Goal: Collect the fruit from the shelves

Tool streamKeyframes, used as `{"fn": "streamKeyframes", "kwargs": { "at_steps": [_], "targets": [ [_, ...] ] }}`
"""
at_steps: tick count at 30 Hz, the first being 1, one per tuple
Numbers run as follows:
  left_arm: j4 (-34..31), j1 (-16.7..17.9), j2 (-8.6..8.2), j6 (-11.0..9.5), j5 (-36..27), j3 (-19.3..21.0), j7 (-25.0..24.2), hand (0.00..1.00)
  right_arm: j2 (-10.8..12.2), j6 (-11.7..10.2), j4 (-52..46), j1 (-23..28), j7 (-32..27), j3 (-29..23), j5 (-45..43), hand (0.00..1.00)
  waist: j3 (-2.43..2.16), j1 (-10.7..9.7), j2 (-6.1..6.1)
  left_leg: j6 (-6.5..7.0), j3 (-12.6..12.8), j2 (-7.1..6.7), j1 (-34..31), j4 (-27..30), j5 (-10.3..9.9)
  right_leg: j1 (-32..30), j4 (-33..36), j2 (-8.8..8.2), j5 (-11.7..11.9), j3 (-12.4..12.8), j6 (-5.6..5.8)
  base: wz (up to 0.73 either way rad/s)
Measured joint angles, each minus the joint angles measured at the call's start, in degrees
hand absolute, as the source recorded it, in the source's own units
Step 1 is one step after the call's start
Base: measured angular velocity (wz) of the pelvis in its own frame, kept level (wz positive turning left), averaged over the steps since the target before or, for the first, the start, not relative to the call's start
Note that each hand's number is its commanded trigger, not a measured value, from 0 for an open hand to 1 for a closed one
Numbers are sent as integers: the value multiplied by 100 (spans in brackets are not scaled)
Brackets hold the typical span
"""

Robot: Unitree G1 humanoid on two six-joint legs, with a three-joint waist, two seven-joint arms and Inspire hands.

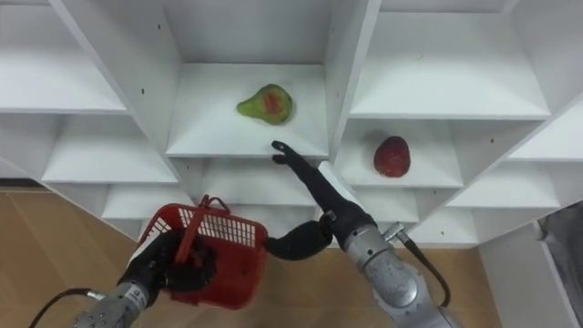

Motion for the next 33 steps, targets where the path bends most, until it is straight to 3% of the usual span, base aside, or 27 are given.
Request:
{"fn": "streamKeyframes", "kwargs": {
  "at_steps": [13, 18, 26, 33],
  "targets": [
    [765, 22, -19, 0, 15, 175, 43, 100, -32, 4, -526, 128, 28, -87, -415, 0, -15, -3, -55, -3, -7, -1, 2, -28, 2, 2, 7, 4, 3, 2, -3, 0],
    [772, 81, -20, 0, 16, 256, 59, 100, -17, -14, -897, 125, -92, -120, -570, 0, -10, -15, -72, -4, -25, -5, -2, -36, 2, 3, 5, 5, 3, -1, -2, 0],
    [770, 91, -17, 0, 126, 360, 125, 100, 12, -28, -1135, 116, -516, -313, -564, 0, 19, -8, -262, -6, -49, -5, 22, -34, 3, 50, -8, 11, 3, -5, -2, 1],
    [786, 88, -7, -1, 240, 379, 122, 100, -10, -206, -1136, 61, -841, -312, -636, 0, 38, 45, -353, -8, -117, -9, 161, -63, 1, 209, -23, 16, 2, -34, -1, 4]
  ]
}}
